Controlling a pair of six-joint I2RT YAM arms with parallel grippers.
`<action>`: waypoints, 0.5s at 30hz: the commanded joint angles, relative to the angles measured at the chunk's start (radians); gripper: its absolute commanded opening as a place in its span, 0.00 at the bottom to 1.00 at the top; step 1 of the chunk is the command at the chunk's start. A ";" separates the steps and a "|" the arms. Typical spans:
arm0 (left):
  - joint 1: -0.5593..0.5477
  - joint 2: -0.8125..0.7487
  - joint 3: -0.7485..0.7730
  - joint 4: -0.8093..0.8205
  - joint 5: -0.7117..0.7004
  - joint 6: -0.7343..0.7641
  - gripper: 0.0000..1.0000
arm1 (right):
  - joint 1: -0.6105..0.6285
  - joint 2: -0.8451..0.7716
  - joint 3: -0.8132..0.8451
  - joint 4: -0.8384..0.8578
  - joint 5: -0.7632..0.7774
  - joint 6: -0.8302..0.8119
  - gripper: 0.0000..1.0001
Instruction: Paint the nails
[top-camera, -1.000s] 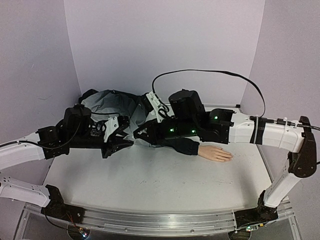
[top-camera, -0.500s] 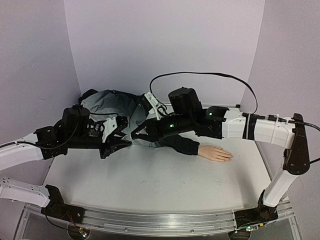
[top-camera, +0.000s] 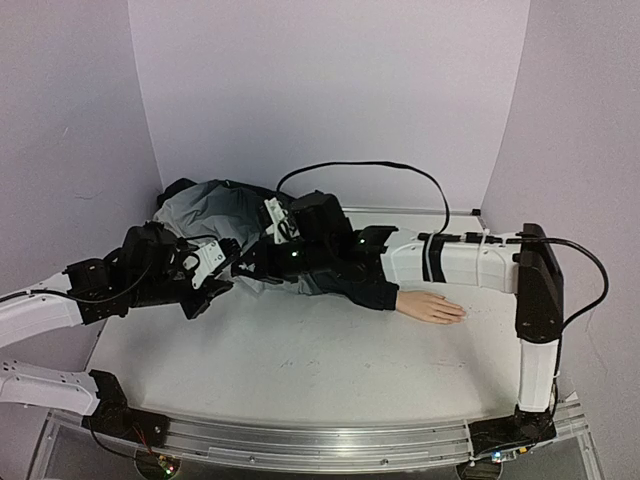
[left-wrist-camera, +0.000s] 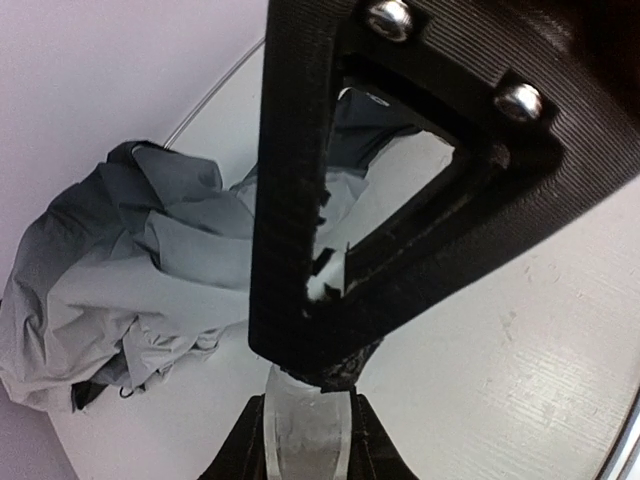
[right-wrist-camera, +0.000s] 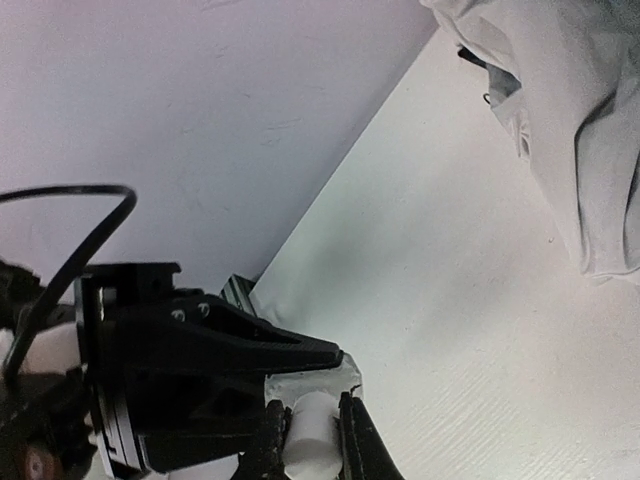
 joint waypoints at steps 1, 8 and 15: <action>-0.037 -0.025 0.048 0.294 0.028 0.009 0.00 | 0.121 0.096 0.055 0.068 0.060 0.257 0.00; -0.037 -0.027 0.047 0.292 0.025 0.014 0.00 | 0.090 -0.001 0.021 0.066 0.117 0.224 0.03; -0.036 -0.003 0.059 0.291 0.020 -0.030 0.00 | 0.002 -0.230 -0.177 0.069 0.126 0.103 0.53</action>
